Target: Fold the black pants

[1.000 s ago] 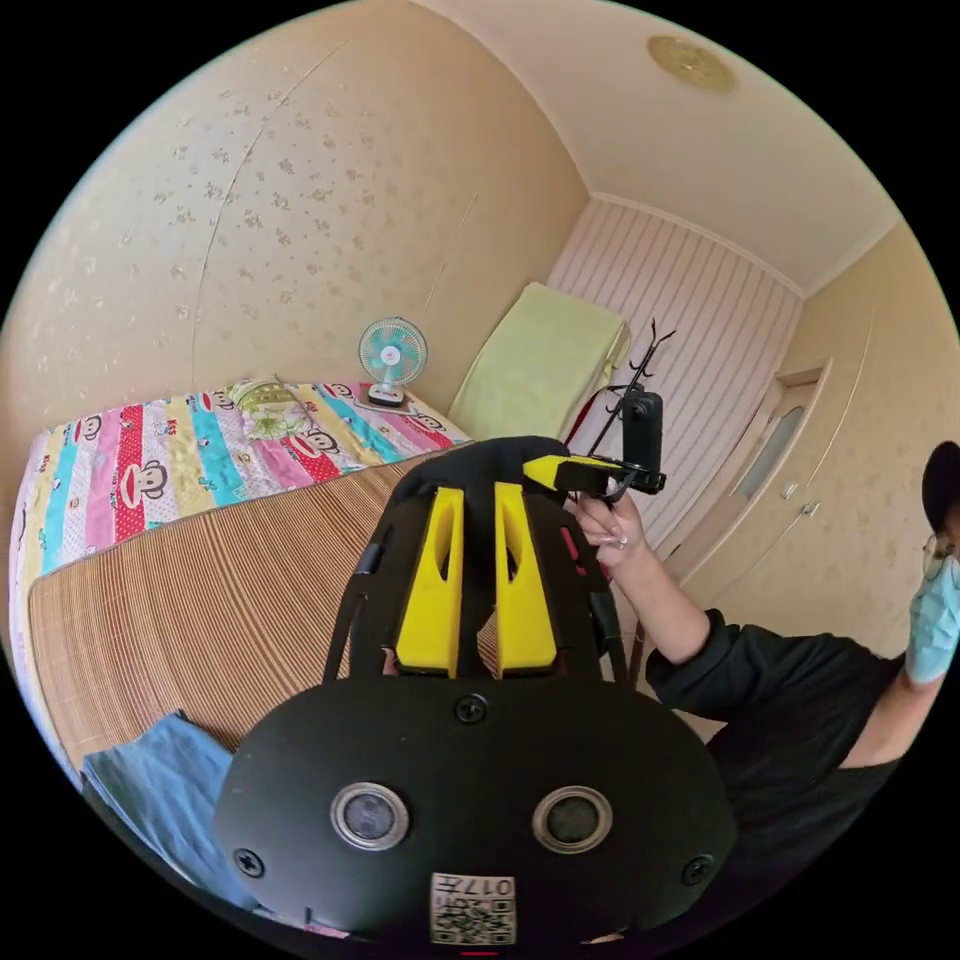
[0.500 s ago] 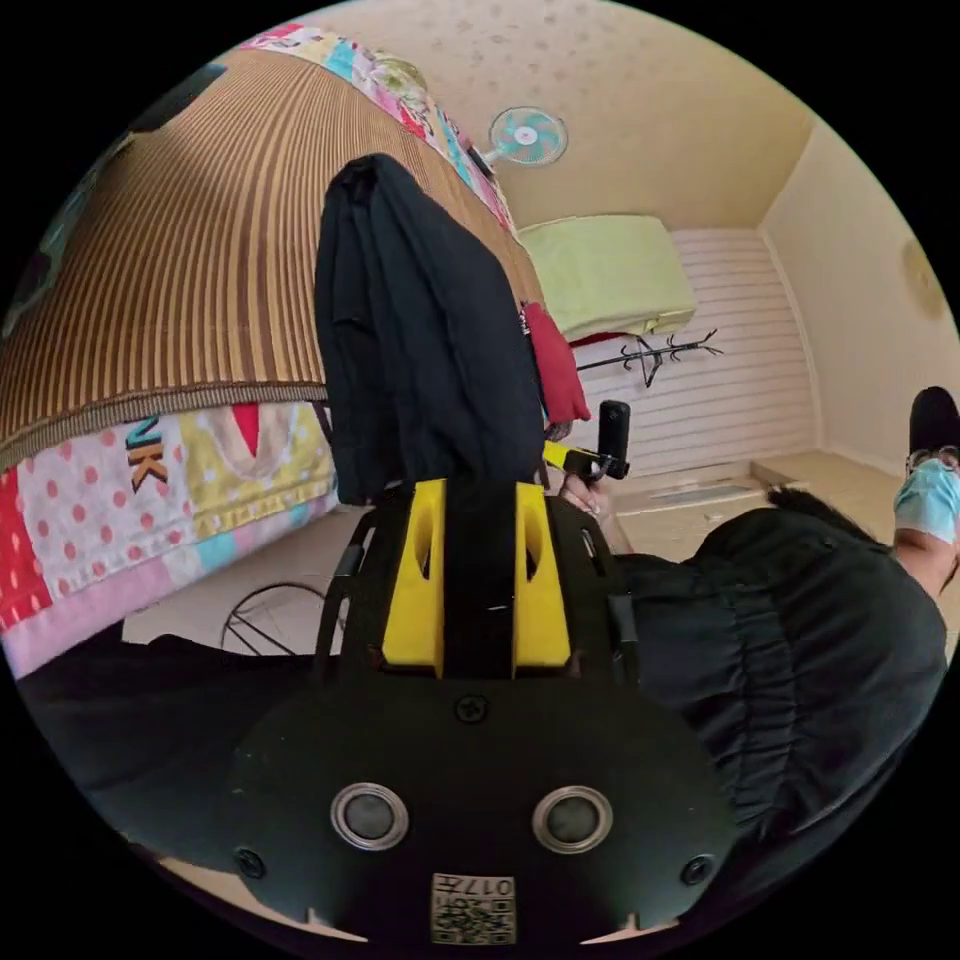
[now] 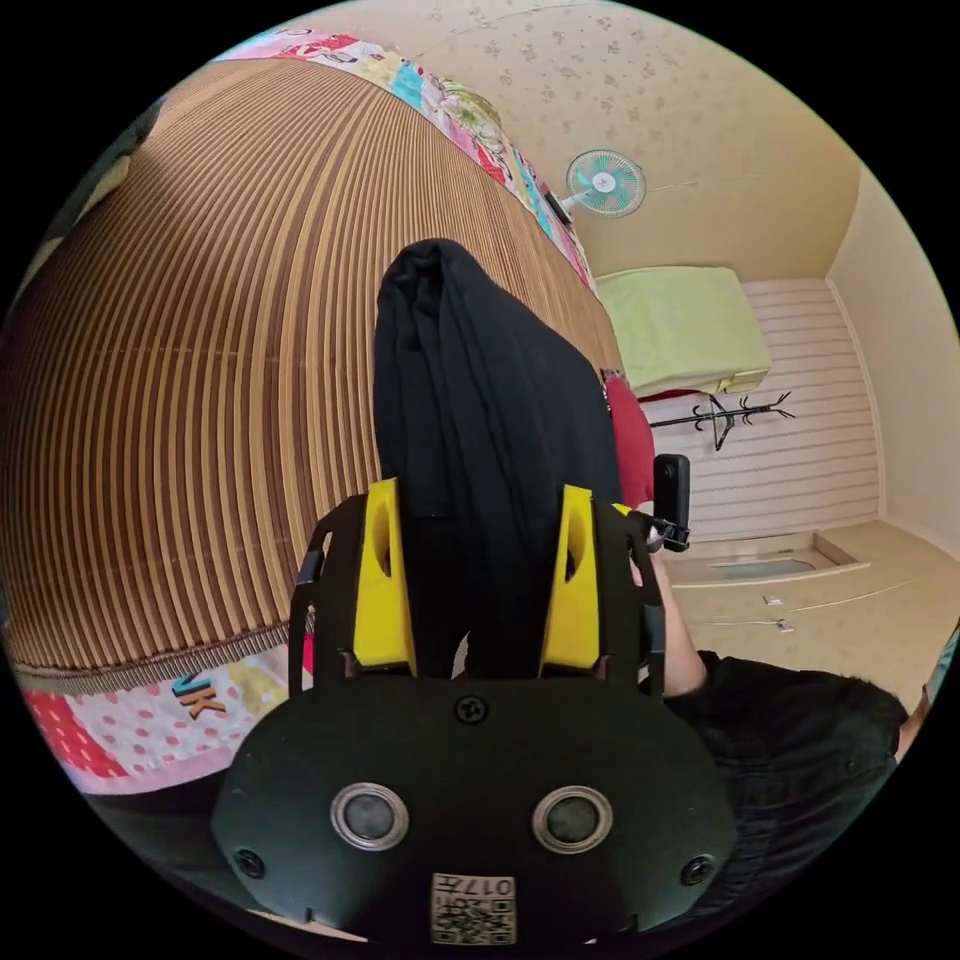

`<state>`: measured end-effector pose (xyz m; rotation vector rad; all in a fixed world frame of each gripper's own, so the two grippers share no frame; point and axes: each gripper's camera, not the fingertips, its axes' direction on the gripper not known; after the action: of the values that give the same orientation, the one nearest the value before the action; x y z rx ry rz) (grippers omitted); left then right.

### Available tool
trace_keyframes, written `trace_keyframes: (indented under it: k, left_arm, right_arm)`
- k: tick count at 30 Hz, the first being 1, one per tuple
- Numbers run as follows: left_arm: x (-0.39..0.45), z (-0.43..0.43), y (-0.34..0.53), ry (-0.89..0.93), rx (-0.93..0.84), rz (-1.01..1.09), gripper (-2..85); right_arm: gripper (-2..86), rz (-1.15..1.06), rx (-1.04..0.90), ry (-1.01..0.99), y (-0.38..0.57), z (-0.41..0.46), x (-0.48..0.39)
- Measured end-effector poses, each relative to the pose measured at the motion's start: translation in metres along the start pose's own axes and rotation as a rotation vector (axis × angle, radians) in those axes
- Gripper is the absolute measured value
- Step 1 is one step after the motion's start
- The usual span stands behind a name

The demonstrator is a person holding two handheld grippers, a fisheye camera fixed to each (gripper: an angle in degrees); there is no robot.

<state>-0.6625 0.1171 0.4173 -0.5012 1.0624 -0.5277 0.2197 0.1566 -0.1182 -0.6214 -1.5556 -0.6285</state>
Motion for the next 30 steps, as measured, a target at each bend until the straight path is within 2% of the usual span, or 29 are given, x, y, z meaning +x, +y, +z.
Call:
trace_keyframes:
  k: [3,5,8,13,16,18,21,23,25,27,28,30]
  left_arm:
    - [-0.005,0.001,0.019,0.055,-0.08,-0.004,18.3]
    - [-0.012,-0.006,0.031,0.08,-0.066,-0.021,16.9]
    - [-0.005,-0.032,0.047,0.037,-0.013,-0.029,15.7]
    - [0.035,-0.135,0.076,-0.112,0.247,-0.007,14.7]
    - [0.063,-0.228,0.092,-0.136,0.448,0.02,14.8]
    - [0.084,-0.304,0.091,-0.217,0.557,0.061,15.9]
    - [0.075,-0.383,0.072,-0.344,0.641,-0.006,16.8]
    - [0.046,-0.411,0.053,-0.418,0.664,-0.118,16.4]
    - [0.0,-0.416,0.028,-0.502,0.62,-0.253,13.9]
    - [-0.077,-0.386,-0.005,-0.601,0.463,-0.403,12.7]
    - [-0.093,-0.376,-0.008,-0.631,0.439,-0.418,13.0]
    - [-0.115,-0.363,0.012,-0.585,0.567,-0.351,13.6]
  right_arm:
    - [17.7,0.017,-0.094,-0.108,0.017,0.008,0.01]
    - [14.7,-0.007,-0.139,-0.174,0.022,0.015,0.007]
    - [12.3,-0.133,-0.203,-0.139,0.018,0.025,-0.032]
    - [11.3,-0.327,-0.221,-0.224,-0.018,0.037,-0.109]
    - [11.7,-0.492,-0.213,-0.32,-0.059,0.042,-0.175]
    - [12.5,-0.571,-0.24,-0.34,-0.104,0.062,-0.233]
    - [13.8,-0.626,-0.264,-0.234,-0.159,0.117,-0.289]
    - [15.0,-0.571,-0.272,-0.1,-0.187,0.169,-0.298]
    - [16.5,-0.495,-0.274,0.069,-0.204,0.227,-0.291]
    - [18.4,-0.495,-0.314,0.282,-0.202,0.301,-0.275]
    - [18.8,-0.483,-0.305,0.282,-0.201,0.309,-0.27]
    - [19.4,-0.451,-0.222,0.222,-0.195,0.304,-0.258]
